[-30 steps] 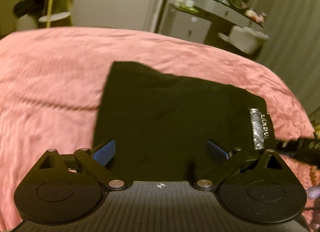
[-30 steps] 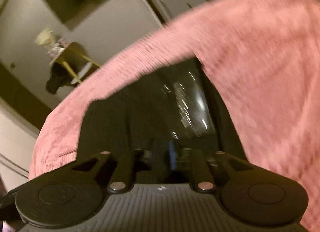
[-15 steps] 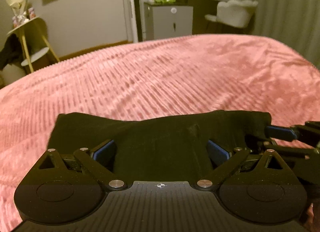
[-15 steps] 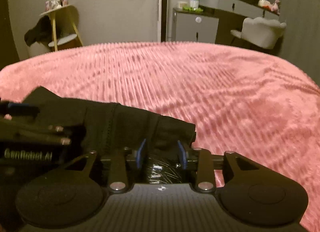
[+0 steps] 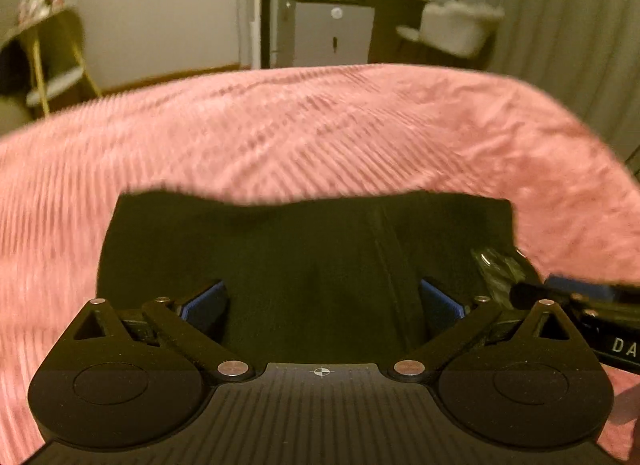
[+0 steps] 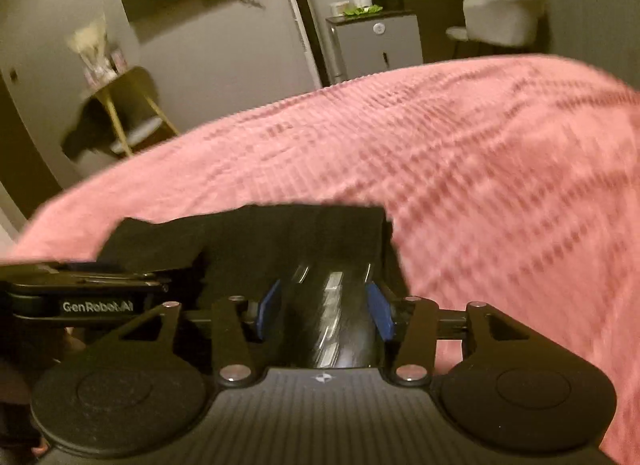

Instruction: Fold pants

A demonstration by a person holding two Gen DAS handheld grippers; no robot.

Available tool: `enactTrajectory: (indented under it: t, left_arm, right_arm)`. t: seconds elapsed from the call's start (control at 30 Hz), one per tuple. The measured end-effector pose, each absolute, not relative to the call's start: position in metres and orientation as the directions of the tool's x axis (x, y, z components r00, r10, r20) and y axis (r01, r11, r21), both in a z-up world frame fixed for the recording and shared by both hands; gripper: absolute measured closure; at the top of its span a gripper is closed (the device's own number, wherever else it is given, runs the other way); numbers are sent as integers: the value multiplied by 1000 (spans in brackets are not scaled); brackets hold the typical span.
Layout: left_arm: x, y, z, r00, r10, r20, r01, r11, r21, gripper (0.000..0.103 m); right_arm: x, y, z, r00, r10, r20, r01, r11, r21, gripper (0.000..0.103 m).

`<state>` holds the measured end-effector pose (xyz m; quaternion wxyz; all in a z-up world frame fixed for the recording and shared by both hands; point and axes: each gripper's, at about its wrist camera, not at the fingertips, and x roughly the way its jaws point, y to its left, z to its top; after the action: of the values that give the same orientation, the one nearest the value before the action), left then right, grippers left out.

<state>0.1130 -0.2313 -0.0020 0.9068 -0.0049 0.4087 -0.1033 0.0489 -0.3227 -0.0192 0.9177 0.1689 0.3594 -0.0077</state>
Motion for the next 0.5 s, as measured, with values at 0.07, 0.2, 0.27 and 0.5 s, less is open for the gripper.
enactTrajectory:
  t: [0.07, 0.2, 0.27, 0.5]
  left_arm:
    - [83, -219, -4, 654, -209, -727, 168, 977, -130, 0]
    - [62, -224, -32, 608, -149, -780, 203, 979, -29, 0]
    - [58, -231, -33, 627, -122, -769, 221, 975, 26, 0]
    - [48, -229, -14, 566, -117, -816, 173, 985, -21, 0]
  right_arm:
    - [30, -319, -25, 713, 104, -693, 153, 942, 299, 55]
    - [32, -307, -43, 624, 0, -781, 199, 967, 159, 45]
    - [42, -308, -48, 600, -16, -800, 209, 968, 138, 36]
    - [20, -307, -32, 616, 71, -785, 216, 943, 254, 30]
